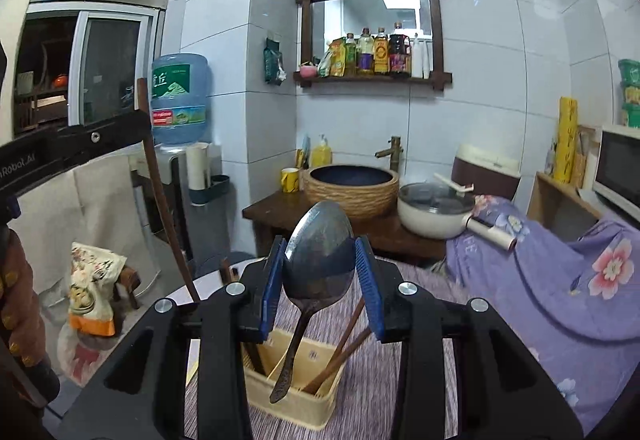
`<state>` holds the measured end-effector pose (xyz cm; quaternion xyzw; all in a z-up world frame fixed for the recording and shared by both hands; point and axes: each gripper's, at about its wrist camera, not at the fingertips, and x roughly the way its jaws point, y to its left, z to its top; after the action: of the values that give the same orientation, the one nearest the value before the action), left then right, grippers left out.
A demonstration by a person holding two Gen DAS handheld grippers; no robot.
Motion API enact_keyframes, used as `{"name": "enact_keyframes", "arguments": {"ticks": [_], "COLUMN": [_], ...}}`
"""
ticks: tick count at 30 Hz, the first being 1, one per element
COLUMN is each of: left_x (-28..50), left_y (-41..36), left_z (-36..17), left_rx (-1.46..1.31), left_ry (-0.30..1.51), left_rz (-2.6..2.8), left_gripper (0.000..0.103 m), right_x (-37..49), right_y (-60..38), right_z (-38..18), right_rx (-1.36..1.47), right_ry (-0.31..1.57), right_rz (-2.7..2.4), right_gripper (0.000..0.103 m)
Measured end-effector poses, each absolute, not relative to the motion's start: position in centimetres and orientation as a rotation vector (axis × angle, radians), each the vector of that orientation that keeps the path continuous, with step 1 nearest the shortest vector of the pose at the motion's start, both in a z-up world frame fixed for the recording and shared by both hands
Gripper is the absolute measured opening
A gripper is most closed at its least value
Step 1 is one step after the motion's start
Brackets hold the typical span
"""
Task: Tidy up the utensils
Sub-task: 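Lower the spoon and chopstick into the holder and open both grippers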
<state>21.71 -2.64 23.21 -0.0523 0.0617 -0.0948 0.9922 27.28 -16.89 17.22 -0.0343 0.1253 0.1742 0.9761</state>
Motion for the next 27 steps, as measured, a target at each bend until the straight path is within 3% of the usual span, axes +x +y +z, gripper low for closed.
{"name": "enact_keyframes", "arguments": {"ticks": [17, 19, 27], "left_x": [25.3, 25.4, 25.6], "left_y": [-1.4, -1.3, -1.4], "left_z": [12.2, 11.2, 8.9], "left_rx": [-0.155, -0.156, -0.125], "left_ry": [0.29, 0.314, 0.364], "left_rz": [-0.182, -0.183, -0.209], "left_gripper": [0.006, 0.006, 0.007], "right_x": [30.3, 30.3, 30.4], "right_y": [-13.0, -13.0, -13.3], "right_z": [6.7, 5.6, 3.1], "right_rx": [-0.175, -0.182, -0.186], "right_ry": [0.307, 0.331, 0.396], "right_rz": [0.286, 0.291, 0.321], "right_gripper": [0.036, 0.028, 0.028]}}
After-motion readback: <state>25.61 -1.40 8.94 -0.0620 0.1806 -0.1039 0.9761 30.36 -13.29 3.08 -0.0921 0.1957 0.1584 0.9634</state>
